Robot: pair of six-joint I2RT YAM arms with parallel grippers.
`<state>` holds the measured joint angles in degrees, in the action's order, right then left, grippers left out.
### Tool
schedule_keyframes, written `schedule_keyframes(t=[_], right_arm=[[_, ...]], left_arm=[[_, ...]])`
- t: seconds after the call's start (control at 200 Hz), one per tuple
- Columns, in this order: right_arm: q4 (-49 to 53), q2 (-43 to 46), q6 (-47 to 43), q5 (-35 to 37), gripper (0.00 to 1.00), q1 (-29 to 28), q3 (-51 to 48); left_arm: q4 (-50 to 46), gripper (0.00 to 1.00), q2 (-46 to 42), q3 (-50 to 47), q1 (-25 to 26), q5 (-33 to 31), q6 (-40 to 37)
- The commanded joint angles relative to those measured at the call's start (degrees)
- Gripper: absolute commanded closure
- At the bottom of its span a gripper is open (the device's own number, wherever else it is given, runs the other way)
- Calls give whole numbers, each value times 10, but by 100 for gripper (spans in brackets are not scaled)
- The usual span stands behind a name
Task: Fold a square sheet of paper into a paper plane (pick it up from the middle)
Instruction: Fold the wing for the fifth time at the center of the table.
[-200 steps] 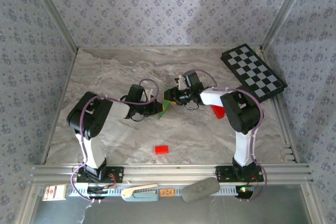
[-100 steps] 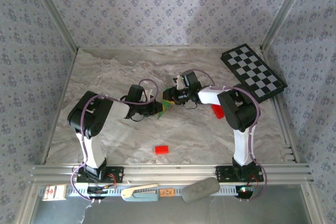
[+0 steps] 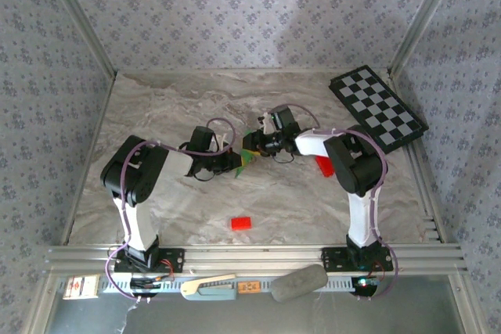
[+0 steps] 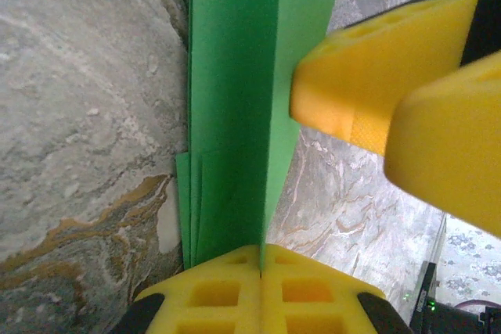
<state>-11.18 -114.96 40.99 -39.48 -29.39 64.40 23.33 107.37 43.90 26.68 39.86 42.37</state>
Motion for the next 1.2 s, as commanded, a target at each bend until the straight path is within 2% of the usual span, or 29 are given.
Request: schedule_keyframes(t=[0.0, 0.53, 1.194], right_arm=[[-20, 27, -11, -11, 58, 2, -21], [-22, 0, -9, -18, 58, -6, -12], [10, -28, 3, 10, 60, -7, 18]], left_arm=[[-36, 96, 13, 9, -8, 6, 6], [-58, 97, 22, 29, -13, 31, 21], [-58, 92, 29, 29, -13, 33, 25]])
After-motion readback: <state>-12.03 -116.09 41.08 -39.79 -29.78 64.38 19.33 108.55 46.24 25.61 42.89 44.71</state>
